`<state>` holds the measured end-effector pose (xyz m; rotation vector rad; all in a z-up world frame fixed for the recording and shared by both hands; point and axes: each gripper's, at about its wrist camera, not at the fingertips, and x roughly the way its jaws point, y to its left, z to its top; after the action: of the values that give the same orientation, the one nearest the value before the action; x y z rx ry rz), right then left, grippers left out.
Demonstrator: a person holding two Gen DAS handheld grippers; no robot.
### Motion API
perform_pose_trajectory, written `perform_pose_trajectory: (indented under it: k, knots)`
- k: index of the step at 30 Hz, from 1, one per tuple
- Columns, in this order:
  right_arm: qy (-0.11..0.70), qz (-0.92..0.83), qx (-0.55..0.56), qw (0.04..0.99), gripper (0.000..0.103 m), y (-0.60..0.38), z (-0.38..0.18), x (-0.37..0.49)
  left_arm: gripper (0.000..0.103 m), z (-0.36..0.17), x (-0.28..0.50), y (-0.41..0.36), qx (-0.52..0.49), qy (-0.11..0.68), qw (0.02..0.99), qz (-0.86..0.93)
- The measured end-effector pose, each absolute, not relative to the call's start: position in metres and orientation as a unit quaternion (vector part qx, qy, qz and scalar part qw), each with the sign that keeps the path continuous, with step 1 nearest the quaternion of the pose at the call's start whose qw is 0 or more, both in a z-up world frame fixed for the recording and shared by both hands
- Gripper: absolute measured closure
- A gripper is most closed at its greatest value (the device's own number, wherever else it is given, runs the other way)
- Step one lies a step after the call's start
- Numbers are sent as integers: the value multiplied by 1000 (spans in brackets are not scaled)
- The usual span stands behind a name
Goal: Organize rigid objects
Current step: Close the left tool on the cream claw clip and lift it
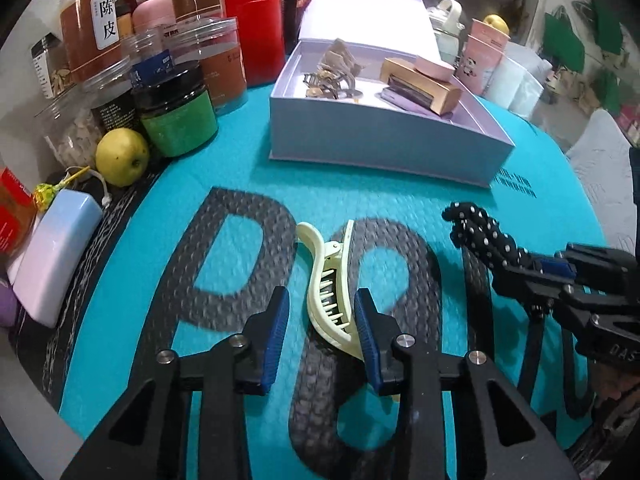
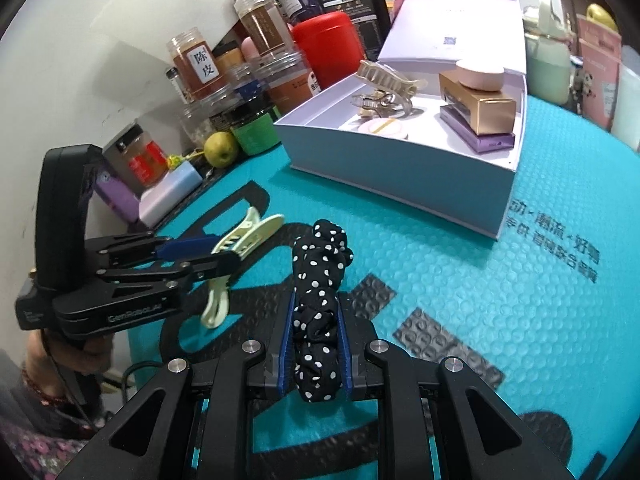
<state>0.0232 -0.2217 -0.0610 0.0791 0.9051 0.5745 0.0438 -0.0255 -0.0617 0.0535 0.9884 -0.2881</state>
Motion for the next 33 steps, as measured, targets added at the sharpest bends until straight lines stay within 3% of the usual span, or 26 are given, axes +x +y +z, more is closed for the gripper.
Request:
perform_pose_trajectory:
  k: [10,14,33]
  knots:
    - [453,254,12,854,82,-210,-71,12,70,-66,34,-24,5,501,852,-154]
    - [465,249,29,849,65,-209,-76,16,70,-67,37,-28,14,500,853,-150]
    - [458,220,-18,861,64,-196,-76,16,70,-69,37,-38,46,499,855,-137]
